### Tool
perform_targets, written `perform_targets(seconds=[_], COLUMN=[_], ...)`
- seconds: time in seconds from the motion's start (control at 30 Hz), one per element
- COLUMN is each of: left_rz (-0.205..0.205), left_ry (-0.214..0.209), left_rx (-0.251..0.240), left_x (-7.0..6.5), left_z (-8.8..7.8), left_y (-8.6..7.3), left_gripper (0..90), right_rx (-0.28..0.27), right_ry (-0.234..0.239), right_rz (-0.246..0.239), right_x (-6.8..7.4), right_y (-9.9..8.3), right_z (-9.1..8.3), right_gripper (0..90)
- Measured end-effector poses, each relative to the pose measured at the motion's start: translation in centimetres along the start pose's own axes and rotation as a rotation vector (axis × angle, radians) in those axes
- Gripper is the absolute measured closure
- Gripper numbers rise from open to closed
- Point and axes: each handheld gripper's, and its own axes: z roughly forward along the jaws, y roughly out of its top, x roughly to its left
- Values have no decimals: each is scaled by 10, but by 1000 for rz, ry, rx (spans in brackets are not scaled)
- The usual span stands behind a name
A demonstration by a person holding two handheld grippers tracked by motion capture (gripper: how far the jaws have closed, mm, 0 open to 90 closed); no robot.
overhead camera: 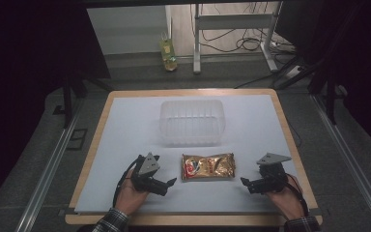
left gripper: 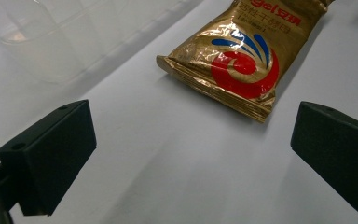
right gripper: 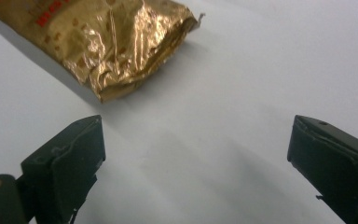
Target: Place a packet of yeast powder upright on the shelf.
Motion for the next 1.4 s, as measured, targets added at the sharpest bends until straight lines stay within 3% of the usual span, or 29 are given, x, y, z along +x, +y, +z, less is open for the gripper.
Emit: perform_targets(seconds=[0.13,0.33,0.6,0.93,1.07,1.23,1.4], left_rz=[-14,-8,-15,-50,-46,-30,-31], left_ry=[-8,-24,-39,-50,-62,-53,-63], left_rx=[-8,-31,18,23,18,21,0], left_x=[1,-1,-2,0,-1,-3,-4], left_z=[1,2,7,6,5,5,6], left_y=[-1,0,0,3,6,10,14], left_gripper=[0,0,0,0,0,35,132], right_rx=[-27,-38,-20,-17,-17,-18,-18], right_ry=[-6,4,27,32,31,30,29], right_rz=[-34,-40,-47,-47,-51,-52,-52], right_x=[1,-1,-1,-1,-1,-1,-1], right_y=[-2,-4,-5,-5,-5,-5,-5], right_z=[1,4,5,5,5,4,4], right_gripper=[25,20,20,19,19,19,19])
